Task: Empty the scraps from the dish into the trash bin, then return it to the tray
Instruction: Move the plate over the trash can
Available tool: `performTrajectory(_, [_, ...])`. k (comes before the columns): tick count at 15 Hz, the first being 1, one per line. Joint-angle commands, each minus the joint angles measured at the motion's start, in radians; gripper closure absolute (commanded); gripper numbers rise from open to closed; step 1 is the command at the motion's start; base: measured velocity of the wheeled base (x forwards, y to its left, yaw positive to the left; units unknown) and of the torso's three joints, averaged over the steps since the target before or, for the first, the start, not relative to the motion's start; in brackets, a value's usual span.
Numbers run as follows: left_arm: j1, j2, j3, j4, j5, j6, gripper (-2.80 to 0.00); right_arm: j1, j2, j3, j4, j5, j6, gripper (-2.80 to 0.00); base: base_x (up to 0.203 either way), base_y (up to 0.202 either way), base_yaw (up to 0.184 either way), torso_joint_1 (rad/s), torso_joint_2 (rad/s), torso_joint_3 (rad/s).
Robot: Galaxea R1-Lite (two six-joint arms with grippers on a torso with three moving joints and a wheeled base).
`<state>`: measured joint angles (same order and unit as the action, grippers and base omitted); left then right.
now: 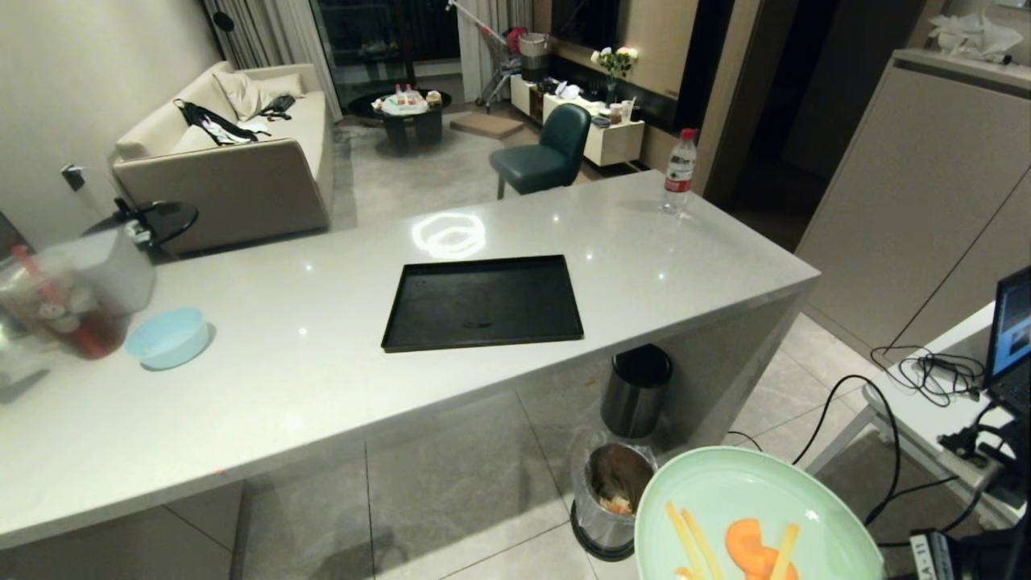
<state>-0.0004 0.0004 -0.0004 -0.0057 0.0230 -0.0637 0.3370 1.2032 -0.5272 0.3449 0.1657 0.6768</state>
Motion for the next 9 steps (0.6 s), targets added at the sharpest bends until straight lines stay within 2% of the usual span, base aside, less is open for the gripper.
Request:
performTrajectory(1, [0.000, 0.001, 0.000, 0.000, 0.000, -0.001, 0.00, 0.000, 0.006, 0.000, 0.000, 0.001, 0.004, 0.00, 0.000, 0.000, 0.000, 0.000, 0.00, 0.000])
performTrajectory(9, [-0.001, 0.001, 0.000, 0.000, 0.000, -0.001, 0.00, 0.000, 0.006, 0.024, -0.007, 0.001, 0.003, 0.00, 0.000, 0.000, 0.000, 0.000, 0.00, 0.000])
